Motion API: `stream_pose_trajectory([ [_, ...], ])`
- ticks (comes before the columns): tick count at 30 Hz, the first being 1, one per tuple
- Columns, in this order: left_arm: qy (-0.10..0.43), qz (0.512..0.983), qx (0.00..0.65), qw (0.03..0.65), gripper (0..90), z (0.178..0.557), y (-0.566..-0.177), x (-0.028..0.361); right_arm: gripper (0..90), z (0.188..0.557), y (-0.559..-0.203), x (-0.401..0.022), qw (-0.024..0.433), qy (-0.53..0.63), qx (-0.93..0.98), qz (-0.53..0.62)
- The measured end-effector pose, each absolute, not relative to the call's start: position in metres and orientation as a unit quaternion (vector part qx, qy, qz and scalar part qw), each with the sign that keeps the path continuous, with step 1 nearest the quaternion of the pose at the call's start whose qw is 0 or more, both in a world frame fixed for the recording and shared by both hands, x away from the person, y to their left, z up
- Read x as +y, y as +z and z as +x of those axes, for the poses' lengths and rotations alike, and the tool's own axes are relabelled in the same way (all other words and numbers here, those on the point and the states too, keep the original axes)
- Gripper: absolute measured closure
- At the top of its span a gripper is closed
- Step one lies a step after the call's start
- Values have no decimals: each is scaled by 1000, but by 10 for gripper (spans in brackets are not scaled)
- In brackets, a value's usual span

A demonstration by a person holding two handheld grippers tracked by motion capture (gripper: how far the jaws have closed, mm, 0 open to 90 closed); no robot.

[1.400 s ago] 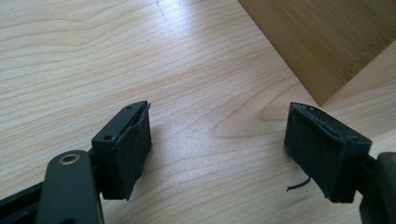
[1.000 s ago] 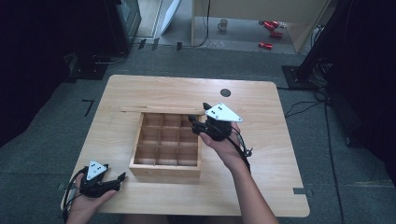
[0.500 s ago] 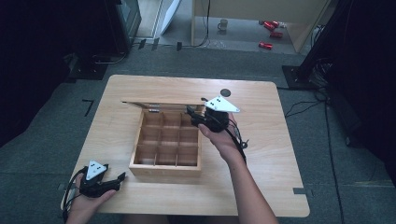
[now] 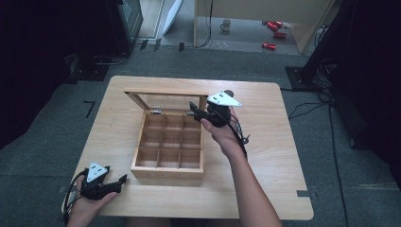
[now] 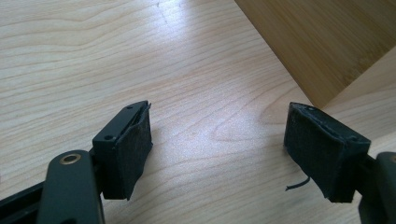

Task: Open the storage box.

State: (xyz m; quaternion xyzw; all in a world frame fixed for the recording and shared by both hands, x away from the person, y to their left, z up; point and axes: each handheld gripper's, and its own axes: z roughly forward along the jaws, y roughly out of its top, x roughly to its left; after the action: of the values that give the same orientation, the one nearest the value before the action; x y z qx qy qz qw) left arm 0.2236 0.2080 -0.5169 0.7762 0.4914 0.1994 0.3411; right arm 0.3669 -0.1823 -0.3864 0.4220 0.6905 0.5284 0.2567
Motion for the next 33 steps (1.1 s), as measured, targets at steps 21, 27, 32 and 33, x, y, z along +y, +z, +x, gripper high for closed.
stream_pose_trajectory([
  [21,197,776,492,343,240,225,-517,208,469,393,-393,-182,269,524,681,435],
  [27,197,776,492,343,240,225,-517,208,515,399,-393,-185,271,526,679,435],
  [32,197,776,491,344,240,225,-517,208,621,403,-393,-191,277,528,666,448],
  [33,197,776,491,344,240,225,-517,208,662,404,-394,-193,279,529,660,455],
])
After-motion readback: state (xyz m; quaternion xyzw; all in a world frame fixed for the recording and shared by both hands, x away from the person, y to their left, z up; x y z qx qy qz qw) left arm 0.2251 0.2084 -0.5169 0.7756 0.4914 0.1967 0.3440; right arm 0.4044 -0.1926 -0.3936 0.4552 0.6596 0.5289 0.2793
